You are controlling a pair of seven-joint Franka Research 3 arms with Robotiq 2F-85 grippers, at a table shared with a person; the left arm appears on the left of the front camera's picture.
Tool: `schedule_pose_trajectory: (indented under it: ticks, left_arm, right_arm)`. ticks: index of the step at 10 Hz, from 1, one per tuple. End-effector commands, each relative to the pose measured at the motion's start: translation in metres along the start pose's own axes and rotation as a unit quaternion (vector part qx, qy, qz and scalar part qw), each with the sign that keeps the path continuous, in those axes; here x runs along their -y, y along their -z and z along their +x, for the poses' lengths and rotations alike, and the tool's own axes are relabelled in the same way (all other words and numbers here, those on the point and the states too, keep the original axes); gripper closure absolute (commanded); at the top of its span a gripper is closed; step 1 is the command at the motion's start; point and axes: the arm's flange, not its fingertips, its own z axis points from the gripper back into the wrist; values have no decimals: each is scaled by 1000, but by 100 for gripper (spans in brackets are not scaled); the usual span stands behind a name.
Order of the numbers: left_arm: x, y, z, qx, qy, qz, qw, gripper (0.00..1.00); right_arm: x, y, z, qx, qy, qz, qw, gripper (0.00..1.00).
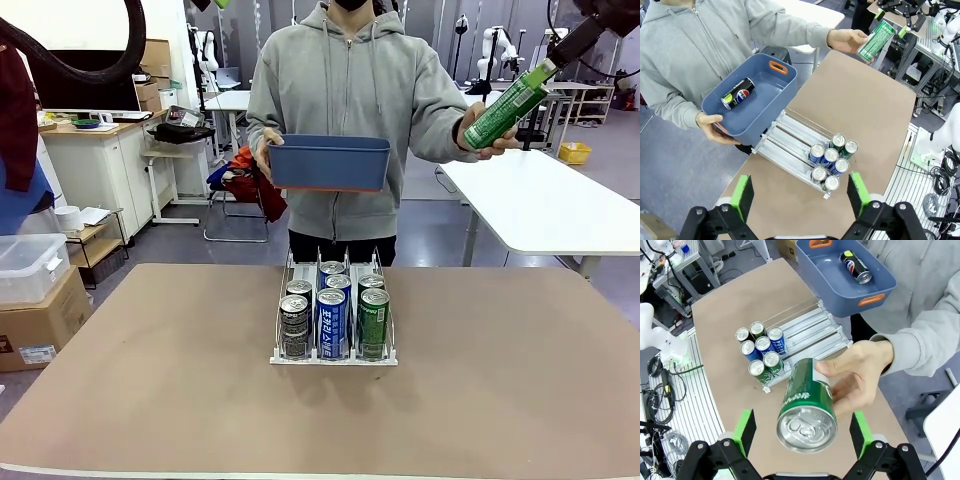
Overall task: Fill the beverage cans into the dispenser.
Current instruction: Pick up the Sprite handed by the human.
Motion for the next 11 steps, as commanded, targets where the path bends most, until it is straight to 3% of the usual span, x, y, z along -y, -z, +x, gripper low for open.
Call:
schedule_pose_trajectory:
  ticks: [1, 10, 11]
  left_arm:
    - [-1, -3, 1, -1, 1, -3, 1000, 0]
    - [-1, -3, 1, -1, 1, -3, 1000, 0]
    - [-1, -3, 1, -1, 1, -3, 1000, 0]
  right_arm:
    - [0, -1, 4, 1, 6, 21, 1000, 0]
    - [0, 16, 2, -4, 12, 50, 999, 0]
    - [0, 17, -1, -16, 3, 30, 999, 0]
